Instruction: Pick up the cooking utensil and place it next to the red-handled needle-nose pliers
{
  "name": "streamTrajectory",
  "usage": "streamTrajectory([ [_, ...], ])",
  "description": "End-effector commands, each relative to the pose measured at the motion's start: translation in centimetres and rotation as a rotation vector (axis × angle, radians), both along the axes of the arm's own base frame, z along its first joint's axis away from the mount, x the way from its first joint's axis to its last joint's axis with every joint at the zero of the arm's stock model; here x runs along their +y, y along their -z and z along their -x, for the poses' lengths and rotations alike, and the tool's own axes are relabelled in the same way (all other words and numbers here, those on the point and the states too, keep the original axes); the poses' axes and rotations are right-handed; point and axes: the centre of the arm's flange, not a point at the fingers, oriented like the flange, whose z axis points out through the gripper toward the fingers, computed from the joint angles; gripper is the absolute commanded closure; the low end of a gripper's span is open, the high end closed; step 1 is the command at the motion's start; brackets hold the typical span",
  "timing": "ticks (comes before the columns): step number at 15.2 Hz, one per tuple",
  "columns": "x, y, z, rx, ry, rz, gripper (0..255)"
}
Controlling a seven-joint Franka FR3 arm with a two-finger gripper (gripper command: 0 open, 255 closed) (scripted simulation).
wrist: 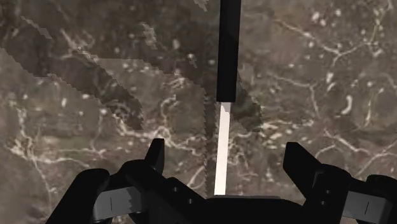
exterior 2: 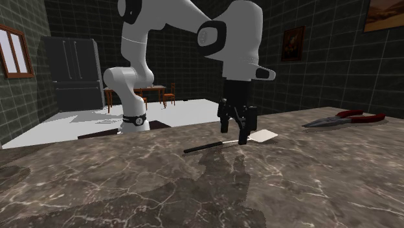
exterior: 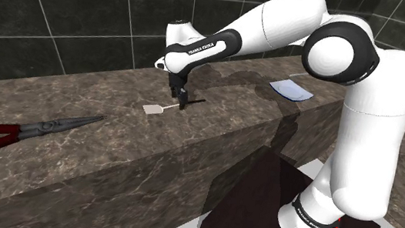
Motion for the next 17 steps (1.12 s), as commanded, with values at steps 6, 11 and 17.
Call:
streamTrajectory([
  [6, 0.0, 0.0, 0.0, 0.0, 0.0, 0.0, 255],
  [11, 0.0, 0.0, 0.0, 0.0, 0.0, 0.0, 255],
  [17, 0.0, -2.1, 0.0, 0.0, 0.0, 0.0, 255],
])
